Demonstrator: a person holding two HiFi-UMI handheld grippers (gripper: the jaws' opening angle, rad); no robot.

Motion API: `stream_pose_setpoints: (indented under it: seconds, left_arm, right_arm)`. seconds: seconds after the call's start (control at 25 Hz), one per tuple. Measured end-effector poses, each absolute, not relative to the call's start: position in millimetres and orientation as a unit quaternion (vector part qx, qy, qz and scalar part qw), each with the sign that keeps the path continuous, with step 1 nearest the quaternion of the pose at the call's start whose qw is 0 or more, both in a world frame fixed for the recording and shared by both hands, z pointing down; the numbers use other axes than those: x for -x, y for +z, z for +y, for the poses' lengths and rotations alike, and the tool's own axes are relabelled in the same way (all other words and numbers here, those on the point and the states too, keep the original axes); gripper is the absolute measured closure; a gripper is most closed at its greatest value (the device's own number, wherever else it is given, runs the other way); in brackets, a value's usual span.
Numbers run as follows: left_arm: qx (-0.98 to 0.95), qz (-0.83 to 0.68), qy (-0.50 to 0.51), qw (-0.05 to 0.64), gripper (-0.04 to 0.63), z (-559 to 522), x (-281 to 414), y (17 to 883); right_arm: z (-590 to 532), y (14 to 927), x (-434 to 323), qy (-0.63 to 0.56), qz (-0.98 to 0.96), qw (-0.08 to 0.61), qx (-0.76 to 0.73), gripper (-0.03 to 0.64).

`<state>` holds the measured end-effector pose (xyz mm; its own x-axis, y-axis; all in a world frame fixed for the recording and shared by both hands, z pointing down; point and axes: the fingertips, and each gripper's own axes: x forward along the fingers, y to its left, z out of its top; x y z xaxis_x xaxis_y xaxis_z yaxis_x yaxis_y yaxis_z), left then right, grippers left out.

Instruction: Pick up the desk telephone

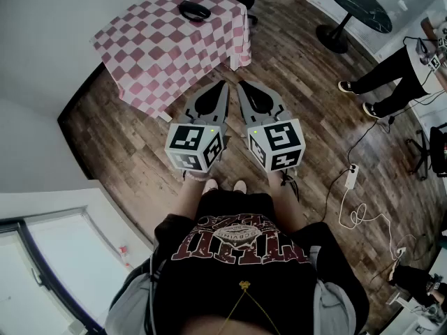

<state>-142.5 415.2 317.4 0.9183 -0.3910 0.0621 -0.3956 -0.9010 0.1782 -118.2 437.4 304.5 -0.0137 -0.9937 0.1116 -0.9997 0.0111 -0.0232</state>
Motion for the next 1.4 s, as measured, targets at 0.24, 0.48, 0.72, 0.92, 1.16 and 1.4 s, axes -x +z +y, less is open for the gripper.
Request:
stream_pose_setpoints:
  seconds: [0.24,0.48,0.72,0.92,1.16,1.4]
  left_arm:
    - [-0.974,-0.206,0.012,0.098,0.597,413.9,134.0,314.3]
    - [-0.972,-0.218,0.018,0.090,0.597,415.0,131.7,316.2]
    - [-0.966,-0.241,0.025,0.093,0.597,402.8,134.8,327.4]
    - [-0.963,-0.247,0.036,0.099,0.597,379.5,134.9,335.2]
    - [-0.964,-0.239,0.021,0.116,0.597,327.0,121.7,338.7]
    - [-0.966,-0.230,0.026,0.118,0.597,270.7,104.8,339.5]
  right_arm:
    - [433.6,299.7,109.9,0.043,-0.718,0.034,-0.693,0.599]
    - [429.6,297.0,107.0,0.039,-0.731,0.031,-0.681,0.598]
    - [419.1,307.0,105.8,0.045,-0.742,0.036,-0.667,0.598]
    - [394.6,314.0,106.2,0.052,-0.747,0.042,-0.661,0.598]
    - [347.2,323.1,94.5,0.065,-0.743,0.051,-0.664,0.598]
    - [293.6,320.9,83.4,0.067,-0.736,0.056,-0.671,0.598]
